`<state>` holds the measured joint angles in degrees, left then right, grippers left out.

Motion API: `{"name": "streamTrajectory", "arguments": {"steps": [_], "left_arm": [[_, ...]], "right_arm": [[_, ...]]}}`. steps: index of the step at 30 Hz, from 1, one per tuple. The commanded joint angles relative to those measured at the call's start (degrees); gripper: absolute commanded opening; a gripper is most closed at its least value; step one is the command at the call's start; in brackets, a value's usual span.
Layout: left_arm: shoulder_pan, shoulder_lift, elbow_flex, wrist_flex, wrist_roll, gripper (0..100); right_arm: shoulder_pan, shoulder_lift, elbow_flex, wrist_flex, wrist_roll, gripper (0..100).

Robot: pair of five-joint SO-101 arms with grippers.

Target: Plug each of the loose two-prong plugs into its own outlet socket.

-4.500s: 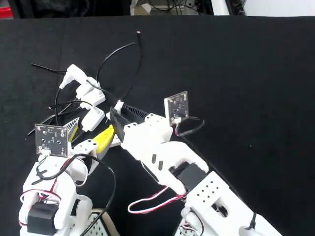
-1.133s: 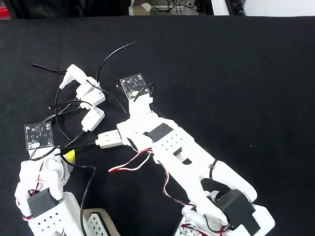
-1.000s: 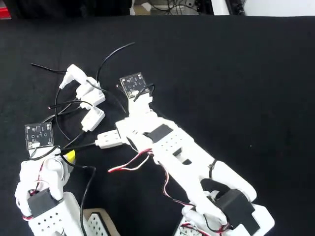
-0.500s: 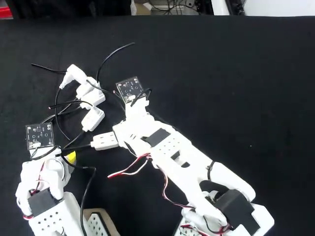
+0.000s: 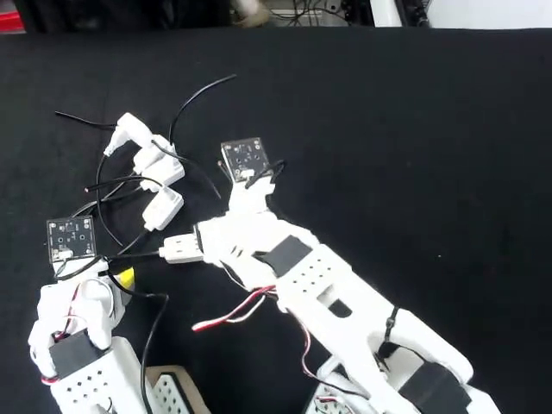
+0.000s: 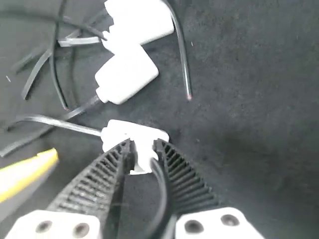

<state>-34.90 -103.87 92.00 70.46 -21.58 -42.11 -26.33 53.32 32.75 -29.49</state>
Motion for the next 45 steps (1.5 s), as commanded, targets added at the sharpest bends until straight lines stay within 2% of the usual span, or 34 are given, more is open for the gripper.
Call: {"name": "streamTrajectory", "arguments": {"steps": [1,8,13,30,36,38,43,45], "left_arm": [[0.0,-0.4,-0.2,-1.1,-0.7,33],[0.1,-0.4,-0.2,-1.1,-0.7,33],[0.1,-0.4,0.1,-1.1,-0.7,33],[0.2,-0.4,0.4,-1.2,-2.5,33],[0.5,-0.4,0.3,-1.2,-2.3,33],[2.5,-0.4,0.3,-1.2,-2.3,33],[8.0,-0.4,0.1,-1.3,0.5,33],[9.3,-0.4,0.3,-4.0,1.4,33]], "right_arm": [[-0.8,2.9,-0.9,-1.8,-3.2,1.3],[-0.5,11.8,-4.8,-1.2,-9.1,1.3],[-0.9,12.8,-8.0,4.8,-11.0,1.3],[-0.6,12.9,-9.4,7.1,-11.1,1.3],[0.3,12.4,-9.7,7.5,-5.2,1.3],[0.2,10.2,-10.1,8.6,-3.6,1.3],[0.0,-2.2,-10.2,14.6,1.3,1.3],[0.0,-8.7,-10.2,19.2,3.1,1.3]]}}
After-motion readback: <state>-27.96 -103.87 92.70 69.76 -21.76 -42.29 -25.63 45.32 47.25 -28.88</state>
